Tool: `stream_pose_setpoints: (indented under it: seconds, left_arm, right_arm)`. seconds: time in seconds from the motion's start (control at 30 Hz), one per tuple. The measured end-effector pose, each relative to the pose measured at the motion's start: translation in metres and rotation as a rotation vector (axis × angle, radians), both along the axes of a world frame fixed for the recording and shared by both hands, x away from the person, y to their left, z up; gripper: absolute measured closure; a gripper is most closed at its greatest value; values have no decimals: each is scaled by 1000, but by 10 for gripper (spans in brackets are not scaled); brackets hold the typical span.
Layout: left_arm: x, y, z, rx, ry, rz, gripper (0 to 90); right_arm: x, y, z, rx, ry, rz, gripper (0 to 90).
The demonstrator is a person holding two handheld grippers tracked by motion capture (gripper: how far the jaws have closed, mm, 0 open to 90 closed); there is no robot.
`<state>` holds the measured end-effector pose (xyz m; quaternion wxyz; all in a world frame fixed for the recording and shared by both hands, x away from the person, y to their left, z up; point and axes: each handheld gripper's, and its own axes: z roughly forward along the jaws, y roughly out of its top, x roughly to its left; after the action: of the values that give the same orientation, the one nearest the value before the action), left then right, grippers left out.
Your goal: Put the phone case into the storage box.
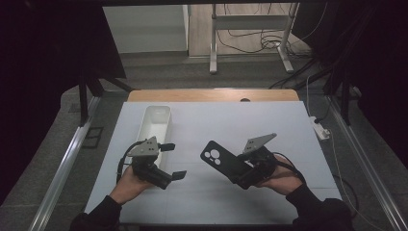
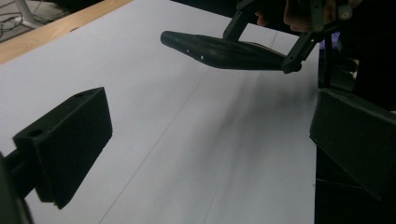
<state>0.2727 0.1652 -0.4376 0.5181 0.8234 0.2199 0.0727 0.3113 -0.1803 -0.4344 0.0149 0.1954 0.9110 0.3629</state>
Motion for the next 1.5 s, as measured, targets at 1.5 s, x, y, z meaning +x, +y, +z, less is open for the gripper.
stream_pose_setpoints:
  seconds: [1.5]
  left_arm:
    - [-2,-23,-13,-116,-2,-259,0]
  right_arm:
    - [-31,34,11,109,36,240,142]
